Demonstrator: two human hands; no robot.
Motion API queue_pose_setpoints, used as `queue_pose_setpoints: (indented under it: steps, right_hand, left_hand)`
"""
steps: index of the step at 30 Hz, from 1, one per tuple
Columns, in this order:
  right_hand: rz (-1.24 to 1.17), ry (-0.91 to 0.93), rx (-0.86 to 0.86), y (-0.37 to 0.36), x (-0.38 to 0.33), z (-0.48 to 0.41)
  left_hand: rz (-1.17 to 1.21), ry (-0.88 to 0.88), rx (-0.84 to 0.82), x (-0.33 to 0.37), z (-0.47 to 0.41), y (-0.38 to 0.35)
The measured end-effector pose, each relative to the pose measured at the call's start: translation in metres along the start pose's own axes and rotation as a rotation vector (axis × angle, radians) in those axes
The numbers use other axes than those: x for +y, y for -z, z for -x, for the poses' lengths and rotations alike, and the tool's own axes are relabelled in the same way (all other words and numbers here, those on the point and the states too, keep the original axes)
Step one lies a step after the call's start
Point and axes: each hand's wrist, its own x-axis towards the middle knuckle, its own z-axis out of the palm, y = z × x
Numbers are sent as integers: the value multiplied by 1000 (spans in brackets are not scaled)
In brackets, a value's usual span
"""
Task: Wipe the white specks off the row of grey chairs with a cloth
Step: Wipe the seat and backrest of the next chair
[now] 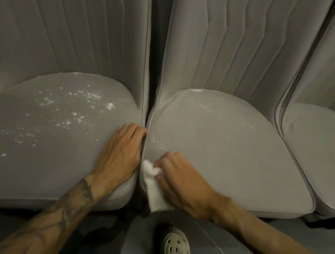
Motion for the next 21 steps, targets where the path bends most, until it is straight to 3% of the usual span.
queue_pose_setpoints:
  steps: [3,6,9,12,14,18,21]
  right_hand:
    - [86,-231,148,12,51,-31]
    - [221,-429,106,17,93,-84]
    - [308,-255,97,-5,69,-104]
    - [162,33,55,-17,32,-64]
    - [78,52,-48,-11,36,-53]
    - [214,-159,8,3,58,-96]
    - [273,-80,49,-2,39,-85]
  left_hand:
    - [20,2,21,-1,1,0]
    - [31,18,14,-1,1,0]
    - [89,34,43,1,1,0]
    - [231,113,58,1,1,2]
    - [279,175,58,2,1,2]
    - [291,261,-57,1,0,1]
    - [338,272,-32,-2,0,2]
